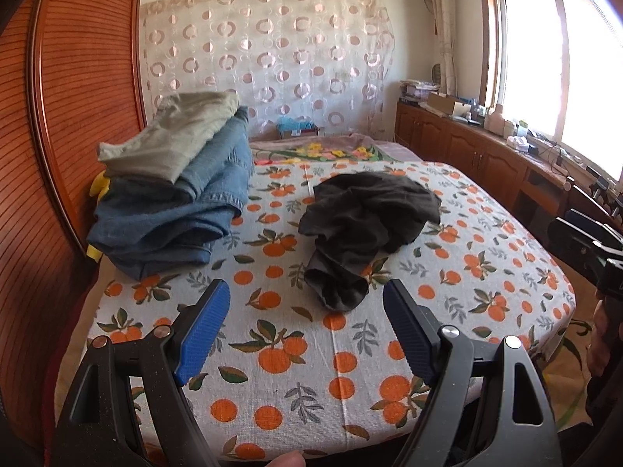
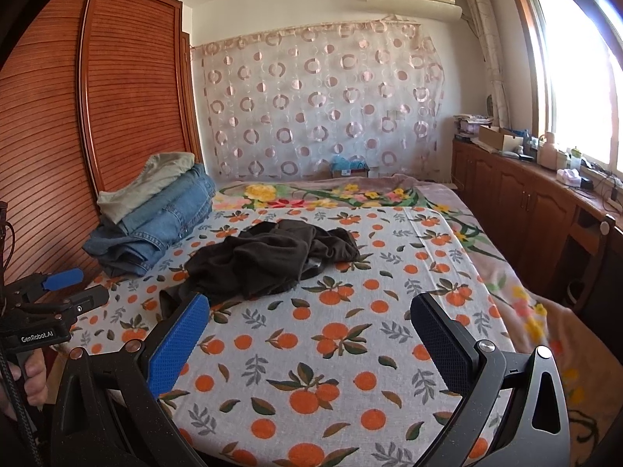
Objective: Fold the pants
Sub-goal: 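Reach down and grasp the crumpled black pants with the left tool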
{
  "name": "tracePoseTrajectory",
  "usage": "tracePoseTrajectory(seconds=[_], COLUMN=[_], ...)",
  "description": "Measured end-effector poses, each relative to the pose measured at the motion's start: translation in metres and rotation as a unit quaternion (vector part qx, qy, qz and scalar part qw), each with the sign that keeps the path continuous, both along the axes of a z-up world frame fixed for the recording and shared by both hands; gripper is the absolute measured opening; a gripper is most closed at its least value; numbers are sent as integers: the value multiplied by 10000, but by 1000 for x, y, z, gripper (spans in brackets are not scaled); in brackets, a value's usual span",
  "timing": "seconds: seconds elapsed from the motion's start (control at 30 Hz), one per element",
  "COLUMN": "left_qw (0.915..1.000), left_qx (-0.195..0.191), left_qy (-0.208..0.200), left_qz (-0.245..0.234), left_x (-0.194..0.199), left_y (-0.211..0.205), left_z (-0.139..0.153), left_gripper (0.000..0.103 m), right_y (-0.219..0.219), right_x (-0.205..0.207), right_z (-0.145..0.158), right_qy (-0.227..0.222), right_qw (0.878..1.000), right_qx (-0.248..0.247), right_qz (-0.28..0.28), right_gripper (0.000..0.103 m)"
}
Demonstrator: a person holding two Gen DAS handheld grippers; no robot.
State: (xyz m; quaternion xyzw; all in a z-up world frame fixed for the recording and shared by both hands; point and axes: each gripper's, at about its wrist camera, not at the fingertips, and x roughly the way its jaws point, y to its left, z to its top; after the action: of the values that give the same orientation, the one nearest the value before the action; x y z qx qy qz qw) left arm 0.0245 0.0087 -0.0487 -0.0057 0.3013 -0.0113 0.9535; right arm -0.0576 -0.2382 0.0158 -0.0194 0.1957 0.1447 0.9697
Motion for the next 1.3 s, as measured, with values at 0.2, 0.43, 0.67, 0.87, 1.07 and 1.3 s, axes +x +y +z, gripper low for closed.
tracePoseTrajectory(seconds=[0.2,0.43,0.67,0.87,1.07,1.3], left_qw=[9996,9976,9949,9909,9857,9862], left_qx=[12,3,-45,-140,-30,-8], left_qy=[271,600,735,944,1249,1063], left_qz=[-46,-338,-686,-951,-1127,-1270], left_x=[16,39,66,86,100,89], left_y=[8,7,-5,-17,-28,-23], left_z=[-22,-39,-42,-47,-59,-49], left_gripper=[82,82,73,61,34,6], right_y=[0,-7,-12,-14,-12,-18], right_x=[9,15,21,22,23,22], right_z=[-3,-8,-12,-11,-14,-14], right_qy=[171,432,553,573,589,636], right_qw=[9998,9989,9983,9982,9980,9979], right_qx=[-49,-57,-118,-165,-207,-135], right_qz=[97,188,138,89,75,5], right_gripper=[95,71,70,70,70,70])
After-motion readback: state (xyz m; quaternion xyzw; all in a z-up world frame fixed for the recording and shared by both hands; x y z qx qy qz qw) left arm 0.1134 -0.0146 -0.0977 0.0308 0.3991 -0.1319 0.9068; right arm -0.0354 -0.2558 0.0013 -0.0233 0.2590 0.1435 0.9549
